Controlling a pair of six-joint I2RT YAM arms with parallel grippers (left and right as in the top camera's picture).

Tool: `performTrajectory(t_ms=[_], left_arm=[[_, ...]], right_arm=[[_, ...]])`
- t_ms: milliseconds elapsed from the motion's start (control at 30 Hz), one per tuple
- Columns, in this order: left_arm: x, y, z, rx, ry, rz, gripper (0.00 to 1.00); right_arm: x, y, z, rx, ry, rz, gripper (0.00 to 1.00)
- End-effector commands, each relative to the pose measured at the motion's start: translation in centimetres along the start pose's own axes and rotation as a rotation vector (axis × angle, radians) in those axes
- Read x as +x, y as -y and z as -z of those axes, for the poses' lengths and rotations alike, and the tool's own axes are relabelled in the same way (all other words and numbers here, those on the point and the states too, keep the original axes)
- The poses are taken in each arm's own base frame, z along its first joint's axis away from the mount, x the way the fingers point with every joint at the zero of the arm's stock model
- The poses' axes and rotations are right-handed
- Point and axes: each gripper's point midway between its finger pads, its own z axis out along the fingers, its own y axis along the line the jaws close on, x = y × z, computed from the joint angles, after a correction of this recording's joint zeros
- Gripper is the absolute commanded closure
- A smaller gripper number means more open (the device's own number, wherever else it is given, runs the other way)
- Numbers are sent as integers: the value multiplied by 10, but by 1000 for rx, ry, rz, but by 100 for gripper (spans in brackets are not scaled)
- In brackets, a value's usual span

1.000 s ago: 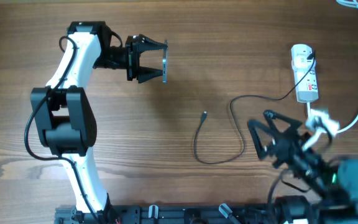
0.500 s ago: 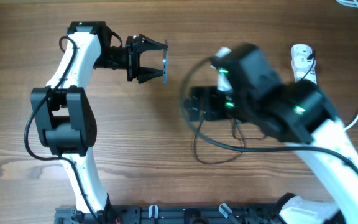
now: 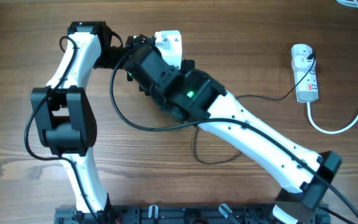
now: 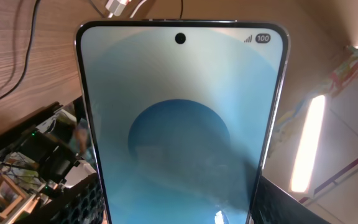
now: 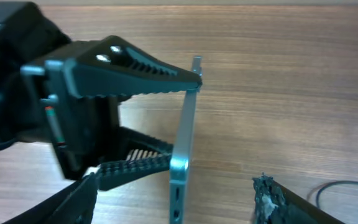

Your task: Plug charger to phone and switch on socket

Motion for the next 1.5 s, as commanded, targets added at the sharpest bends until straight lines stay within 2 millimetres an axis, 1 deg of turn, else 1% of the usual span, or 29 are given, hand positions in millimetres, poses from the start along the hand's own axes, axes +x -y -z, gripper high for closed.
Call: performTrajectory(t_ms=[0, 67, 167, 233, 333, 433, 467, 600, 667, 733, 800, 867, 900, 1000, 1100, 1167, 1200, 1300, 1333, 1367, 1400, 1467], left_arm=[[18, 17, -1, 38, -18, -52, 30], [18, 17, -1, 38, -18, -52, 30], [18, 17, -1, 38, -18, -52, 30], [18, 17, -1, 38, -18, -52, 29], [18, 17, -1, 38, -18, -52, 30], [18, 17, -1, 38, -18, -52, 30], [18, 17, -1, 38, -18, -51, 29], [18, 17, -1, 38, -18, -51, 29], [18, 17, -1, 38, -18, -52, 29], [18, 17, -1, 38, -18, -51, 29], [18, 17, -1, 38, -18, -51, 29], [18, 17, -1, 38, -18, -51, 29], [18, 17, -1, 38, -18, -51, 29], [18, 17, -1, 38, -18, -52, 29], [18, 17, -1, 38, -18, -52, 29], [18, 17, -1, 38, -18, -51, 28], [18, 17, -1, 38, -18, -52, 26], [18, 17, -1, 38, -18, -52, 23], [18, 17, -1, 38, -18, -52, 15], [18, 17, -1, 38, -18, -52, 3], [18, 17, -1, 38, -18, -52, 0], [18, 17, -1, 38, -18, -52, 0]], right_arm=[[2, 1, -19, 74, 19, 8, 21], [4, -1, -24, 78, 15, 11, 29], [1, -2, -25, 74, 28, 3, 48], [1, -2, -25, 73, 28, 2, 49], [0, -2, -25, 74, 29, 13, 61], [1, -2, -26, 74, 28, 18, 61], [0, -1, -27, 76, 28, 18, 64], [-2, 2, -30, 83, 28, 11, 64], [-3, 2, -30, 81, 32, 8, 68], [-3, 2, -30, 80, 33, 7, 69], [-3, 1, -30, 79, 33, 7, 75], [-3, 1, -30, 79, 32, 7, 78], [-3, 1, -30, 79, 32, 7, 83], [-3, 1, -30, 79, 32, 8, 85], [-2, 2, -30, 81, 30, 9, 92], [-2, 2, -30, 81, 30, 9, 95], [-2, 2, -30, 81, 30, 9, 95], [-3, 2, -30, 80, 31, 4, 95], [-3, 1, -30, 79, 34, -17, 95], [-3, 1, -30, 78, 36, -44, 96], [-6, 4, -28, 90, 53, -103, 96], [-19, 17, -21, 140, 129, -240, 96]])
